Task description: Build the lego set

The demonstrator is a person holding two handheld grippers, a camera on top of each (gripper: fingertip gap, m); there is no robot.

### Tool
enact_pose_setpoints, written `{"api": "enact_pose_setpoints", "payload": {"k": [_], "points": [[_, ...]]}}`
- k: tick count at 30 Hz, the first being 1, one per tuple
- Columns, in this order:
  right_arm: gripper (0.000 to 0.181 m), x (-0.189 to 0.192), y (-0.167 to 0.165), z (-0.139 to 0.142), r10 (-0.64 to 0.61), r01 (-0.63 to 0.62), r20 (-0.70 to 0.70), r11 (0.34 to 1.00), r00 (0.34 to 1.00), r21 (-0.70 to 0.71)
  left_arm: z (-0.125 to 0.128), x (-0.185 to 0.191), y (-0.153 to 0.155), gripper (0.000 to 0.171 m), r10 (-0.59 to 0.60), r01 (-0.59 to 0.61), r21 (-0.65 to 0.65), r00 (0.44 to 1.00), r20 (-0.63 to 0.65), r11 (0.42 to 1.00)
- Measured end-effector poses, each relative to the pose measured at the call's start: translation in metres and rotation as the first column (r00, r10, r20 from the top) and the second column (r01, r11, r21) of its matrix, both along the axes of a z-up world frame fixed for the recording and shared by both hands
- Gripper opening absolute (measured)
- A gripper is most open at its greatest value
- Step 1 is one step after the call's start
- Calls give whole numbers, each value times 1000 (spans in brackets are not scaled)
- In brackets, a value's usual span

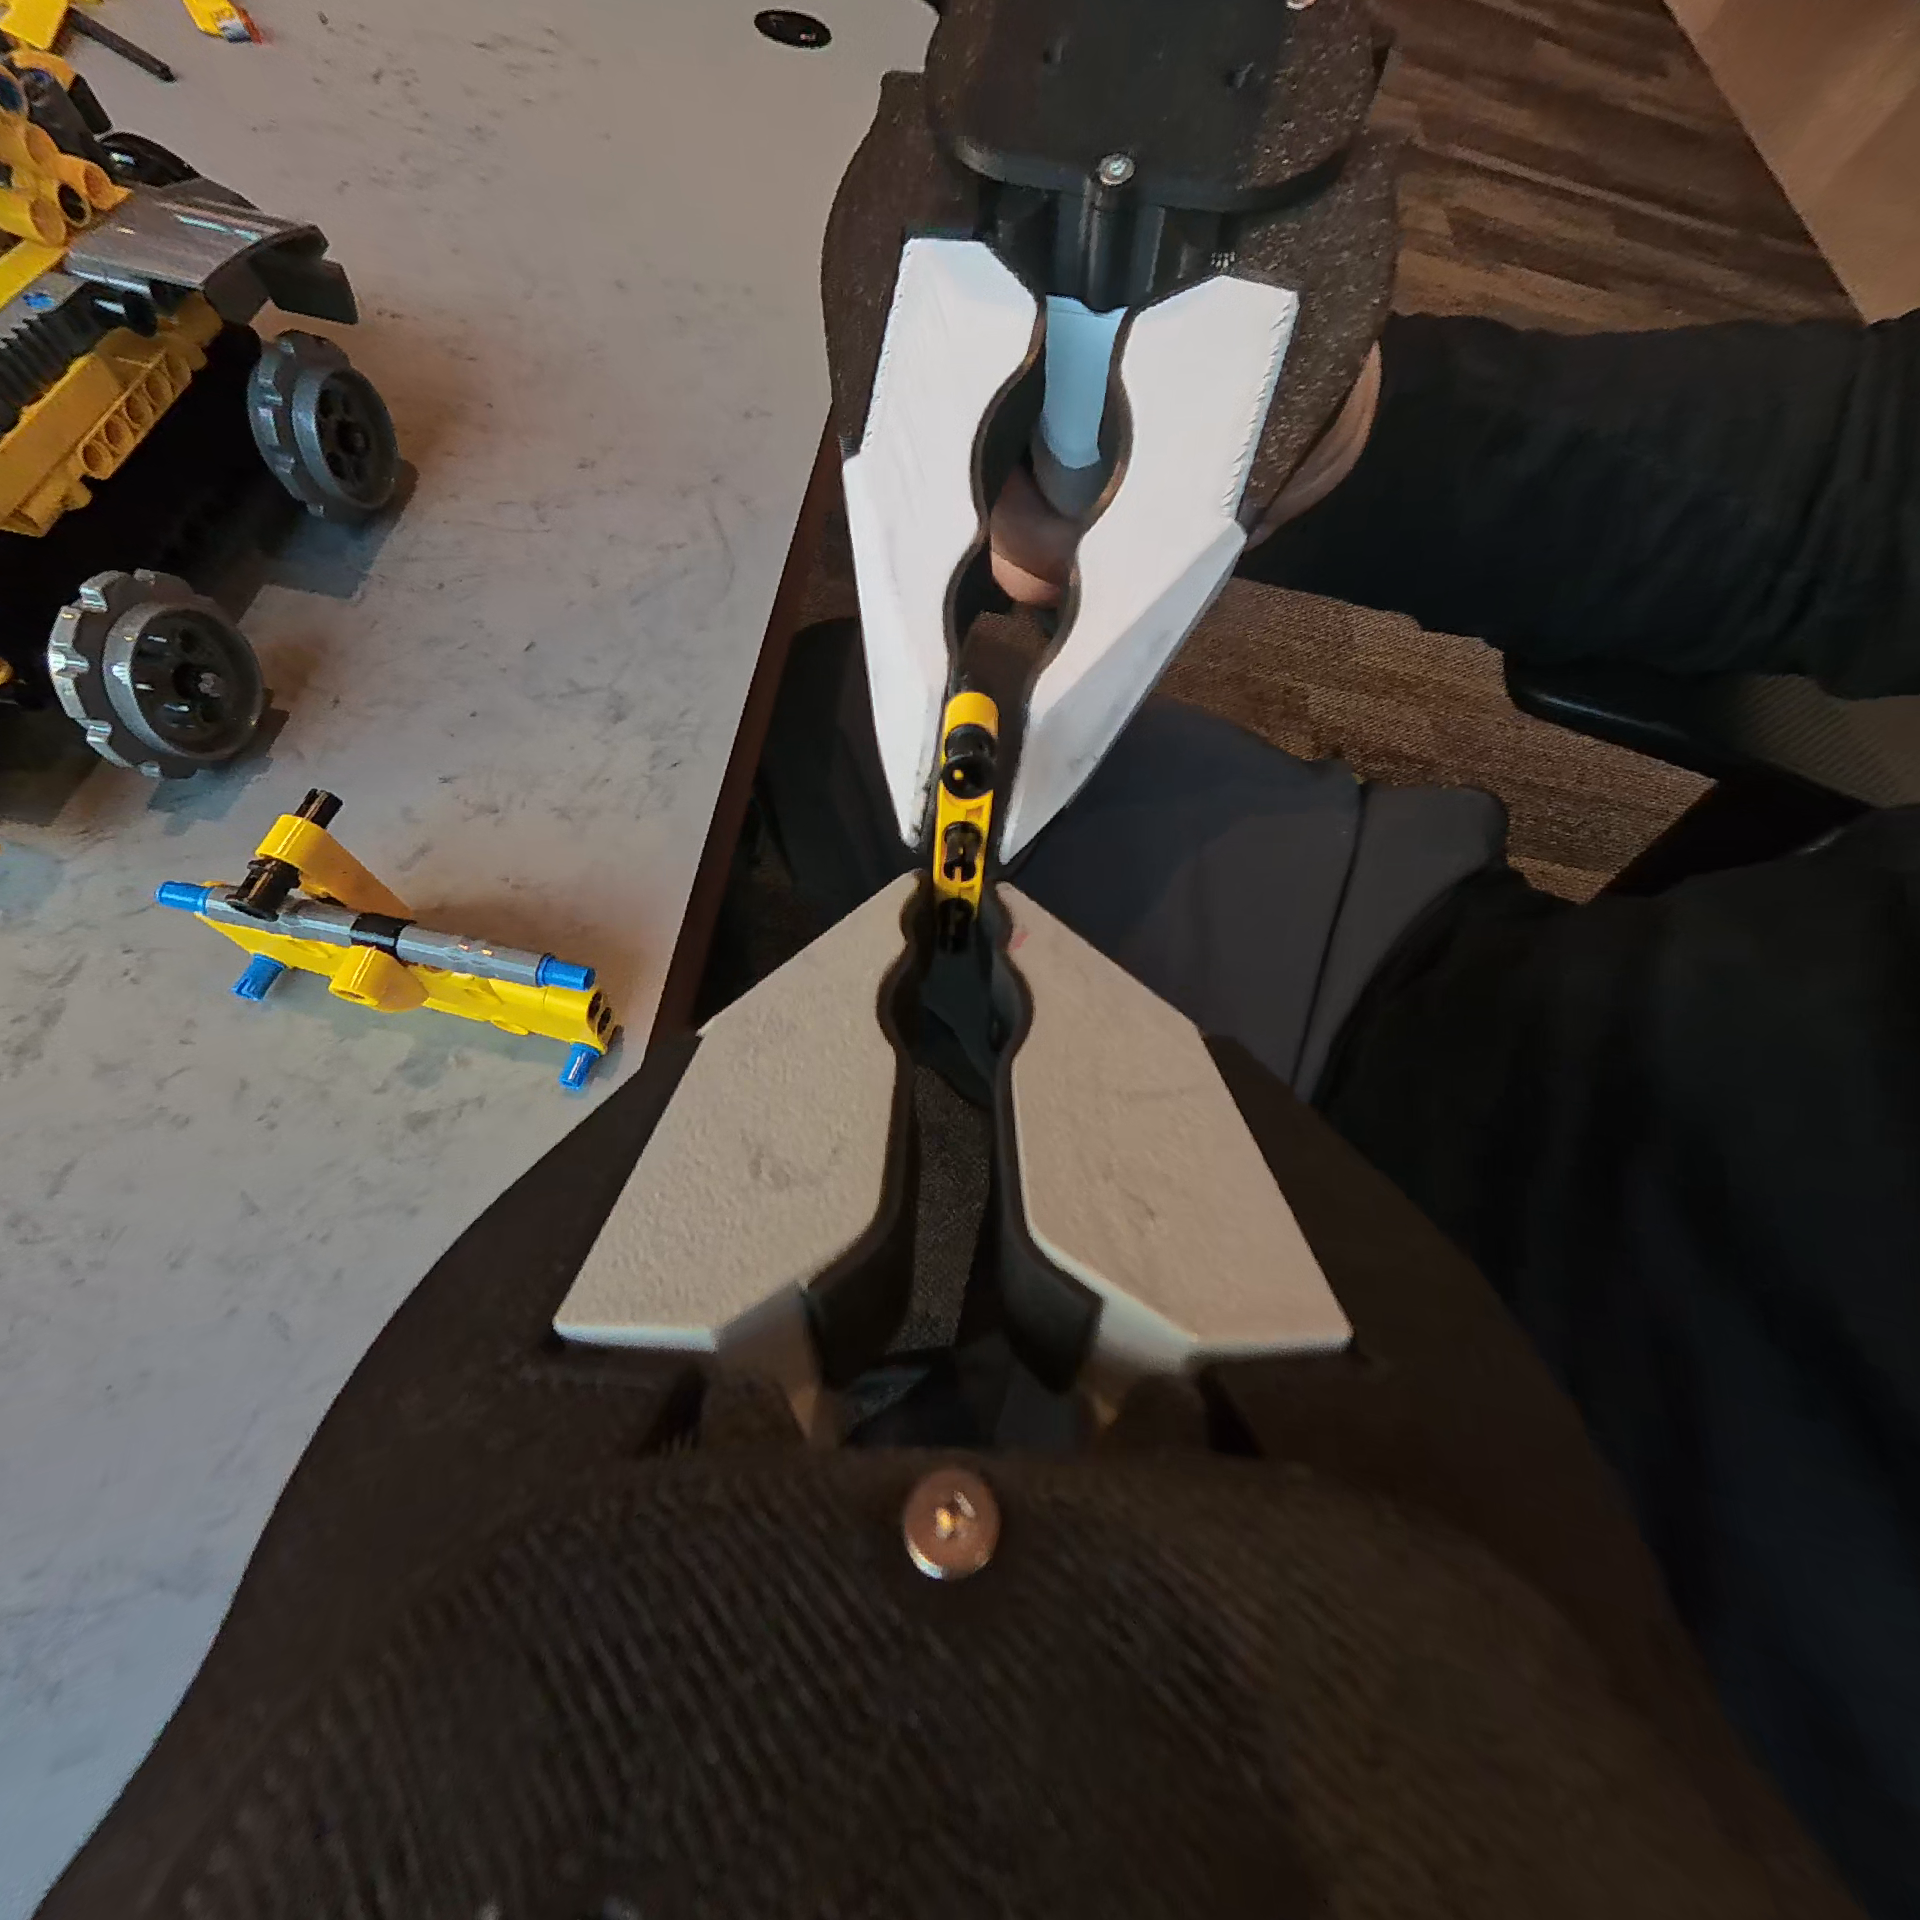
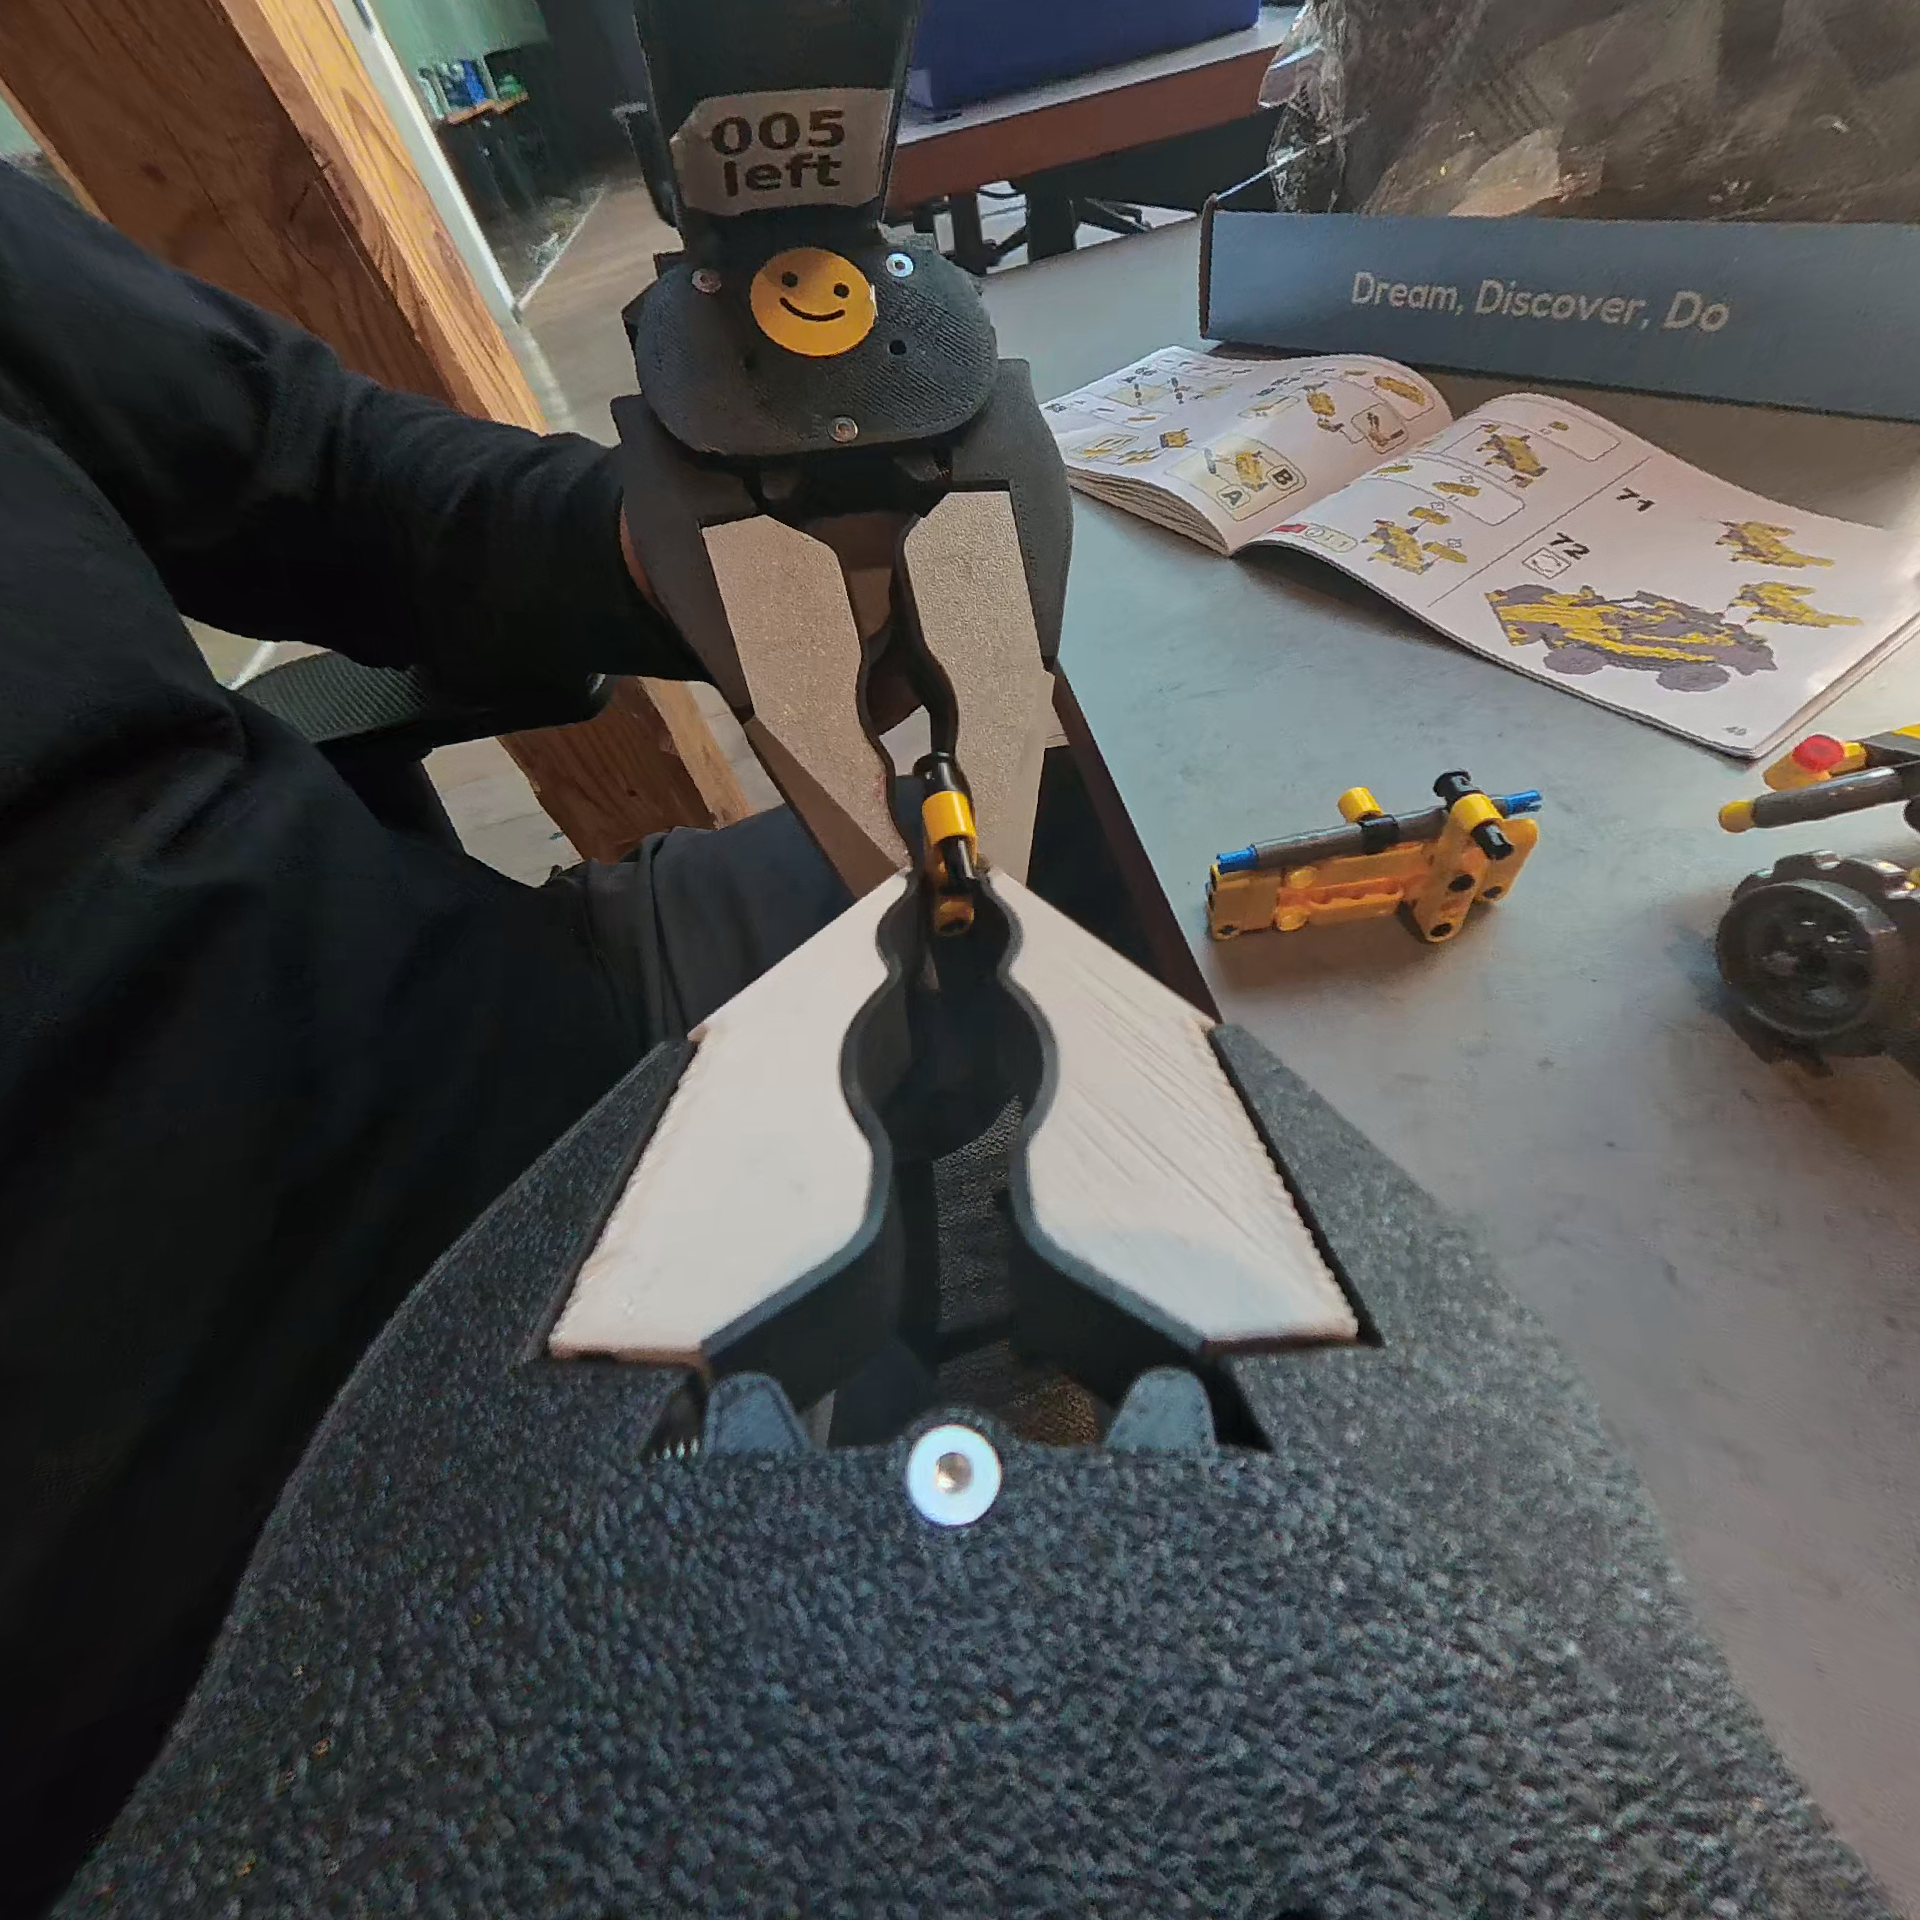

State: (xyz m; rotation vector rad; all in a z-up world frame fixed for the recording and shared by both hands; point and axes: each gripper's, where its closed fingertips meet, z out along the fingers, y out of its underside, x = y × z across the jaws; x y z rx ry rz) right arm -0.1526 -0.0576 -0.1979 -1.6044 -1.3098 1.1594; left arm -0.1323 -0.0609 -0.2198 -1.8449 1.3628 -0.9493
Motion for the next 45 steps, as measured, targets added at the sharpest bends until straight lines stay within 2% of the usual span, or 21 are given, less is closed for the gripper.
{"api": "enact_pose_setpoints", "payload": {"k": [9, 12, 16, 18, 21, 23, 27, 32, 37, 45], "points": [[7, 0, 5, -8, -30, 30, 26, 1000, 999, -6, -8, -3, 6, 6, 36, -36, -3, 999, -40, 999], [7, 2, 11, -10, -51, 51, 34, 999, 998, -8, -11, -10, 12, 18, 69, -68, 9, 996, -65, 998], [8, 11, 34, -18, -153, 152, 99, 988, 983, 10, -11, -37, 35, 25, 173, -167, 50, 976, -134, 985], [8, 12, 46, -26, -194, 196, 147, 981, 970, 1, -16, -46, 45, 39, 203, -204, 12, 965, -168, 979], [7, 6, 60, -37, -240, 245, 207, 969, 948, 1, -28, -47, 56, 43, 242, -257, -63, 953, -183, 964], [7, 4, 66, -44, -262, 268, 232, 963, 937, 6, -31, -42, 59, 42, 270, -288, -80, 945, -184, 954], [7, 0, 69, -50, -271, 279, 245, 960, 931, 0, -37, -40, 72, 40, 328, -333, 21, 916, -229, 943], [7, -7, 75, -50, -288, 297, 231, 955, 929, -9, -33, -27, 73, 46, 316, -324, 1, 923, -221, 946], [7, -10, 76, -50, -300, 305, 226, 952, 927, 13, -39, -33, 77, 18, 343, -331, 88, 902, -264, 939], [7, -12, 72, -49, -307, 316, 209, 949, 929, -13, -39, -42, 75, 21, 342, -334, 75, 904, -255, 939]]}}
